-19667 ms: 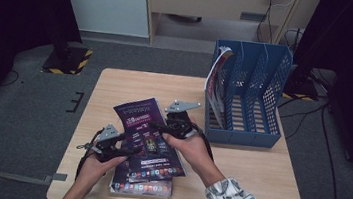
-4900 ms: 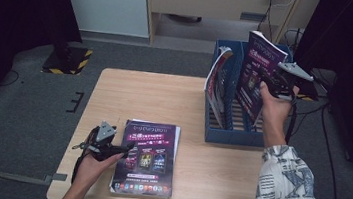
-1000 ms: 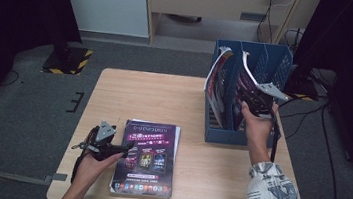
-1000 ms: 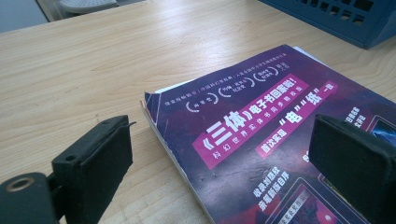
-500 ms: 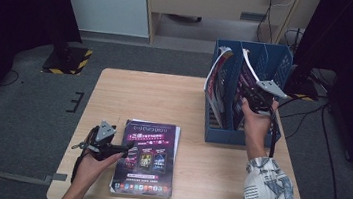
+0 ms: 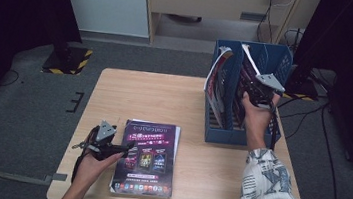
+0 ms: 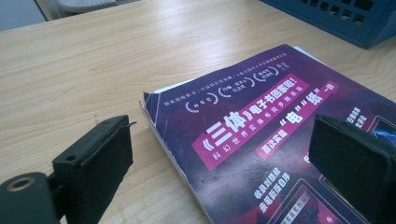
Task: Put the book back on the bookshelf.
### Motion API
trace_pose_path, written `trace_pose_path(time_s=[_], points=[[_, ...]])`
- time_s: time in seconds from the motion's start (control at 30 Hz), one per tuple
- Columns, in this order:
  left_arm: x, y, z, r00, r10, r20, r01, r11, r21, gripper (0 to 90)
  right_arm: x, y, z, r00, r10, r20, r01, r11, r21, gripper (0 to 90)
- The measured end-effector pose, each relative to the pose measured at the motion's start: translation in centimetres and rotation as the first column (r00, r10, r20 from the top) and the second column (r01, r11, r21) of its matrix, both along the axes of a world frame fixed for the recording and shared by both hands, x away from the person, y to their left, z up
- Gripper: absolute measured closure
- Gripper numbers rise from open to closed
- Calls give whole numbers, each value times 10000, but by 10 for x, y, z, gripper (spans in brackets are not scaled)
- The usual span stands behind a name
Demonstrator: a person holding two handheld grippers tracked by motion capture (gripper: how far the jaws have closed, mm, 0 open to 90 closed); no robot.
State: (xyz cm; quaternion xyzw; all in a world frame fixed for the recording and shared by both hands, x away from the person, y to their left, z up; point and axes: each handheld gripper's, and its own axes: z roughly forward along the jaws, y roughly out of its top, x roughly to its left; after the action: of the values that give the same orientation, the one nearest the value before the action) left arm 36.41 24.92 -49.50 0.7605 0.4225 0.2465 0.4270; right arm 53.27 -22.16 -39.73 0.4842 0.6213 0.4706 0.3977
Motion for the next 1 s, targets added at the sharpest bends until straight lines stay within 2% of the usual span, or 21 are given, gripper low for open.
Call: trace_pose_path(time_s=[0.3, 0.43, 0.6, 0.77, 1.0], points=[[0, 0, 0, 10000, 13, -13, -13, 10000, 13, 60, 0, 5, -5, 9999, -20, 131, 26, 9991, -412, 827], [0, 0, 0, 10000, 23, 2, -23, 10000, 18, 60, -1, 7, -6, 9999, 2, 134, 4, 9991, -434, 825], [-1, 0, 0, 10000, 10, -9, -10, 10000, 47, 60, -2, 13, -7, 9998, 160, 108, -152, 9977, -662, 817], [-1, 0, 1, 10000, 26, 10, -26, 10000, 37, 61, -3, 16, -7, 10000, 16, 95, -9, 9973, -732, 811], [-1, 1, 1, 10000, 62, 12, -62, 10000, 29, 60, -4, 18, -8, 10000, 63, 13, -62, 9987, -498, 766]])
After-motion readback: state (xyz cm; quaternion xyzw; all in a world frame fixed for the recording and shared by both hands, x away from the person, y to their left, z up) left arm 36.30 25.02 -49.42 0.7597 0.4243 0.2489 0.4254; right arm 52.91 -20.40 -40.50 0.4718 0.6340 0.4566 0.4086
